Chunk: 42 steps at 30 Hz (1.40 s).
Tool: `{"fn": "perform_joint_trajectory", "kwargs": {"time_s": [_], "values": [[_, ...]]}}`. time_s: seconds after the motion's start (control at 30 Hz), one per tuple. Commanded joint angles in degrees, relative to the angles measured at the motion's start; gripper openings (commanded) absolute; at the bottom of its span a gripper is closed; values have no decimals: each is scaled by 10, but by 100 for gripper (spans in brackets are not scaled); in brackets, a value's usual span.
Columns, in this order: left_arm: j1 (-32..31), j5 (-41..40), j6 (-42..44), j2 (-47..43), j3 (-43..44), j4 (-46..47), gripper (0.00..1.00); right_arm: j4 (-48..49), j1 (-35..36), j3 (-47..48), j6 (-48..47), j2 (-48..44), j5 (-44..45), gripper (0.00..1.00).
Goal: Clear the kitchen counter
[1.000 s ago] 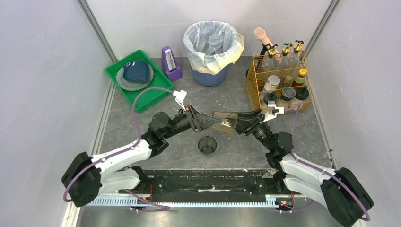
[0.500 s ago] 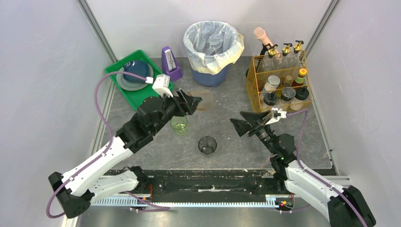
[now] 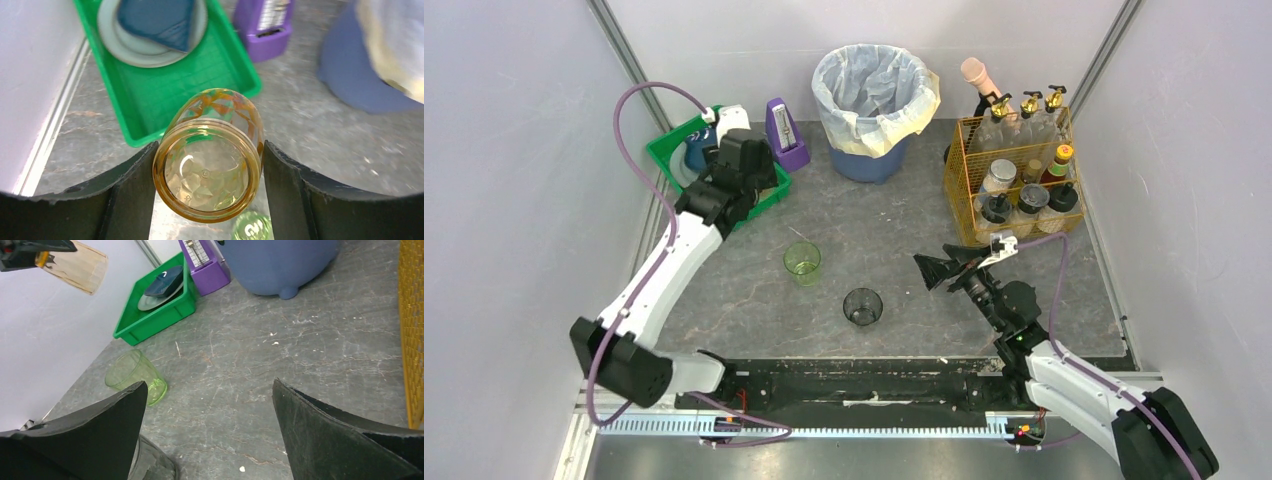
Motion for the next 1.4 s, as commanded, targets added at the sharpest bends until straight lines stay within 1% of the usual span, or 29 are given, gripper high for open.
{"fn": "perform_joint_trajectory", "kwargs": {"time_s": [0.0, 0.1, 0.17, 0.27, 0.43, 0.7, 0.8, 0.87, 1.03, 1.1, 1.27, 1.37], "values": [[68, 11, 23, 66, 39, 38, 2, 16, 3, -8, -30, -6, 40, 98], [98, 30, 27, 132, 70, 59, 2, 11, 9, -11, -42, -14, 67, 98], [115, 47, 34, 179, 104, 66, 2, 13, 13, -11, -48, -13, 72, 98], [132, 48, 54, 245, 155, 81, 2, 16, 20, -11, -56, -12, 75, 98], [164, 63, 61, 348, 232, 78, 2, 12, 22, -11, -64, -13, 85, 98], [189, 110, 54, 455, 291, 70, 2, 23, 23, -14, -68, 0, 87, 98], [190, 120, 51, 492, 321, 41, 4, 26, 23, -16, -71, 5, 91, 98], [190, 130, 47, 506, 325, 37, 8, 26, 24, -16, -72, 6, 93, 98], [190, 152, 41, 515, 325, 39, 26, 31, 24, -17, -75, 8, 89, 98], [190, 162, 38, 512, 323, 37, 30, 31, 25, -17, -76, 7, 89, 98], [190, 168, 19, 483, 307, 20, 31, 27, 26, -17, -77, 4, 91, 98], [190, 168, 11, 461, 298, 6, 30, 26, 27, -16, -78, 3, 92, 98]]}}
